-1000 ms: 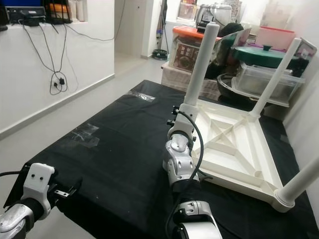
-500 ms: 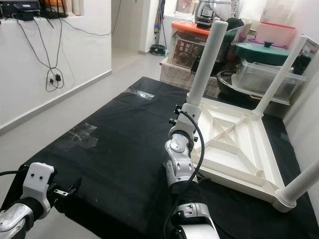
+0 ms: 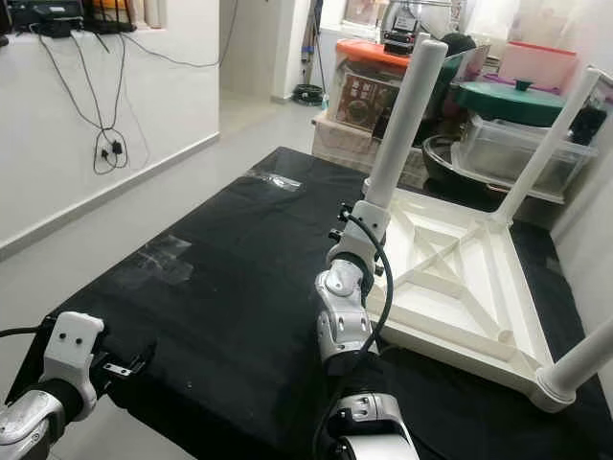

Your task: Building children table

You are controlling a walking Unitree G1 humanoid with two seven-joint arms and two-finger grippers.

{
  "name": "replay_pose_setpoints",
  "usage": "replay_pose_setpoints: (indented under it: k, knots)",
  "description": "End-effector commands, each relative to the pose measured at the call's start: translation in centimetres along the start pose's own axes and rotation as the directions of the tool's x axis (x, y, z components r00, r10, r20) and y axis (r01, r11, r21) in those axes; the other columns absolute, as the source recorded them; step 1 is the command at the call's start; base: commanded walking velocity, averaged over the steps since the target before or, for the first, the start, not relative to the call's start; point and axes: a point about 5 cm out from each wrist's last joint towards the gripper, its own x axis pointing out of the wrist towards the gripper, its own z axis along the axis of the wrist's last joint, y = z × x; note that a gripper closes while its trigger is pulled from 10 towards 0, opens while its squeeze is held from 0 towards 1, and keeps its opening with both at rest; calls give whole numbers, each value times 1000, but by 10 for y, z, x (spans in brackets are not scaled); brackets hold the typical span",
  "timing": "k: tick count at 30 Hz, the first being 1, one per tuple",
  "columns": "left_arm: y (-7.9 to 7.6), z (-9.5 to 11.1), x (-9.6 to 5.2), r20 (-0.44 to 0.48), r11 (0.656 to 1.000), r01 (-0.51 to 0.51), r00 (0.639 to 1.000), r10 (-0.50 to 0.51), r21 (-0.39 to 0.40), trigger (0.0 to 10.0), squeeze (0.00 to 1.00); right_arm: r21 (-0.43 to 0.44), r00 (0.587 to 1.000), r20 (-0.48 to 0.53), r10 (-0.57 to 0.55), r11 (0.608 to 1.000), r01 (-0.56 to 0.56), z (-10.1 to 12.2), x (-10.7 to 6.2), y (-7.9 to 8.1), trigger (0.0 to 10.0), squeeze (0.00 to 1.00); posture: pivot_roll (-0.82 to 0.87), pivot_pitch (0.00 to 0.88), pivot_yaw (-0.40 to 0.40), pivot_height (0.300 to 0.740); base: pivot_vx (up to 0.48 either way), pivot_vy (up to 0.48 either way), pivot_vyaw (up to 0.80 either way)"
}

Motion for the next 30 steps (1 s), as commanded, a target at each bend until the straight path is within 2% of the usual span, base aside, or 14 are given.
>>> replay_pose_setpoints:
  k: [1, 8, 10, 11, 12, 14, 15, 30]
  knots:
    - [3, 0, 2, -6, 1000, -6, 1000, 6, 8, 10000, 0, -14, 975, -150, -165, 986, 165, -36, 4, -35, 0, 0, 111, 0, -82, 740, 0, 0, 0]
    - [3, 0, 3, -5, 1000, -3, 1000, 3, 11, 10000, 0, -11, 977, -135, -164, 986, 164, -33, 4, -34, 0, 0, 109, 0, -80, 740, 0, 0, 0]
    - [3, 0, 3, -5, 1000, -2, 1000, 2, 11, 10000, 0, -11, 985, -124, -118, 993, 117, -31, 4, -29, 7373, 0, 109, 0, -81, 740, 0, 0, 0]
    - [3, 0, 3, -5, 1000, -2, 1000, 2, 11, 10000, 0, -11, 985, -124, -118, 993, 117, -31, 4, -29, 7373, 0, 109, 0, -81, 740, 0, 0, 0]
    - [3, 0, 3, -5, 1000, -1, 1000, 1, 11, 10000, 0, -8, 988, -119, -99, 995, 98, -30, 4, -26, 8784, 0, 109, 0, -81, 740, 0, 0, 0]
    - [3, 0, 3, -5, 1000, -1, 1000, 1, 11, 10000, 0, -8, 988, -119, -99, 995, 98, -30, 4, -26, 8784, 0, 109, 0, -81, 740, 0, 0, 0]
    - [2, 0, 3, -5, 1000, 0, 1000, 0, 10, 10000, 0, -7, 989, -118, -86, 996, 86, -29, 4, -25, 10000, 0, 109, 0, -83, 740, 0, 0, 0]
    - [2, -1, 4, -6, 1000, 7, 1000, -7, 11, 10000, 0, 21, 992, -103, -77, 997, 79, -23, 5, -24, 10000, 0, 106, 0, -86, 740, 0, 0, 0]
